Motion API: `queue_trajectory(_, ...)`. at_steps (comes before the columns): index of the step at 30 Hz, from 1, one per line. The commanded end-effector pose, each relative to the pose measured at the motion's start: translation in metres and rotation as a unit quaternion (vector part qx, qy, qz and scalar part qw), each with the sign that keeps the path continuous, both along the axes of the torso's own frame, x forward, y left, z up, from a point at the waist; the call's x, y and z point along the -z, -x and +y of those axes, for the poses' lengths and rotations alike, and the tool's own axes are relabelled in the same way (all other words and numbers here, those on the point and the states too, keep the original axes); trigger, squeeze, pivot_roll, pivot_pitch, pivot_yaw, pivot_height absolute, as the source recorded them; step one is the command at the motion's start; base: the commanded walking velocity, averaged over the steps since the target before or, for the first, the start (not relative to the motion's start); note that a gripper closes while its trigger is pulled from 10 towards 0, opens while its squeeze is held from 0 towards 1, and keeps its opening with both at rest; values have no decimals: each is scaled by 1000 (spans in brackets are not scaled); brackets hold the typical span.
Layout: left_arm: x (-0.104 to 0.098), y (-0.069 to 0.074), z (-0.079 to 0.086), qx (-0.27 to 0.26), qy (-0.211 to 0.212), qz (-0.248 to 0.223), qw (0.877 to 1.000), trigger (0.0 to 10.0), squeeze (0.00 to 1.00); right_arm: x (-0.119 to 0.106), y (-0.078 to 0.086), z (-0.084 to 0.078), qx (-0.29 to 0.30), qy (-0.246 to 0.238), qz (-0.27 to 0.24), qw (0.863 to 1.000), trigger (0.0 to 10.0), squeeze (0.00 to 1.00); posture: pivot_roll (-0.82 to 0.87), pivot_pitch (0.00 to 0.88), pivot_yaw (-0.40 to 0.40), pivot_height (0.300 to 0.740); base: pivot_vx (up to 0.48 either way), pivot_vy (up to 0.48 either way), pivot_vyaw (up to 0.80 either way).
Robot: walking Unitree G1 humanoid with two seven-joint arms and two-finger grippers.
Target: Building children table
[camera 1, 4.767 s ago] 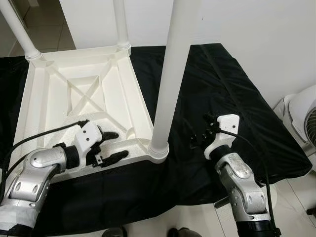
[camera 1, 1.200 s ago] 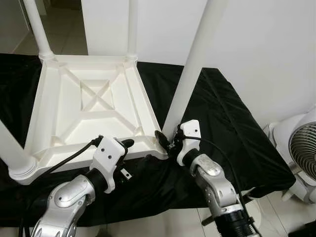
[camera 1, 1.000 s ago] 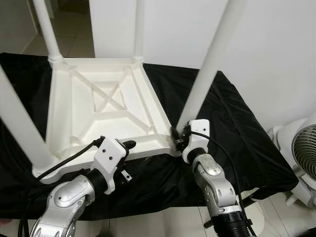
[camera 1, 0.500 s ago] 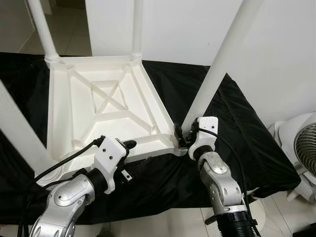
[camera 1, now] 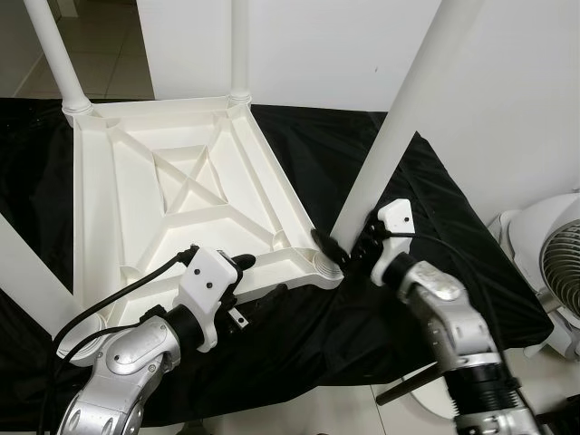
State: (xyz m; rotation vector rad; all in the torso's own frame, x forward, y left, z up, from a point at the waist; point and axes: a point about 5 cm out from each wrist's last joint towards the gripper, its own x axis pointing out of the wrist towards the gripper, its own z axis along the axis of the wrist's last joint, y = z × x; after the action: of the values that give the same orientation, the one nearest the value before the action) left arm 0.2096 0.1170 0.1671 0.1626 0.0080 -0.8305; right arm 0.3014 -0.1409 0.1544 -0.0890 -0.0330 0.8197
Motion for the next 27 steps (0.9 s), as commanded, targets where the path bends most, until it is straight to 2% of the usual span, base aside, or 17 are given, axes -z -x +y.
queue_trajectory(1,-3,2,-3,9,1,-1,1000,10000,0,2,0,-1,-20,7,3,1000,10000,0,158,55,-82,740,0,0,0)
queue_trajectory(2,-3,3,-5,13,3,-1,1000,10000,0,5,0,-2,-41,24,8,999,8510,0,159,55,-82,740,0,0,0)
queue_trajectory(4,-3,3,-5,13,3,-1,1000,10000,0,5,0,-2,-41,24,8,999,8510,0,159,55,-82,740,0,0,0)
queue_trajectory(5,-3,5,-7,17,4,0,1000,10000,0,8,-1,-4,-58,36,14,998,4510,0,161,54,-82,740,0,0,0)
queue_trajectory(6,-3,5,-7,17,4,0,1000,10000,0,8,-1,-4,-58,36,14,998,4510,0,161,54,-82,740,0,0,0)
queue_trajectory(7,-3,5,-8,20,5,2,1000,10000,0,10,-1,-6,-75,45,20,996,1176,0,162,53,-82,740,0,0,0)
queue_trajectory(8,-3,5,-8,20,5,2,1000,10000,0,10,-1,-6,-75,45,20,996,1176,0,162,53,-82,740,0,0,0)
queue_trajectory(9,-3,6,-9,22,6,3,1000,10000,0,12,-2,-7,-85,51,24,995,0,0,163,54,-84,740,0,0,0)
queue_trajectory(19,-2,7,-12,26,8,6,1000,10000,0,16,-4,-15,-79,45,38,995,0,0,160,50,-89,740,0,0,0)
queue_trajectory(20,-2,7,-12,26,8,6,1000,10000,0,16,-5,-15,-66,38,39,996,667,0,160,49,-90,740,0,0,0)
queue_trajectory(21,-2,6,-12,26,9,6,1000,10000,0,16,-5,-14,-51,33,38,997,10000,0,158,48,-92,740,0,0,0)
queue_trajectory(27,-1,7,-13,27,10,7,1000,10000,0,17,-4,-11,-22,22,31,999,10000,0,154,47,-97,740,0,0,0)
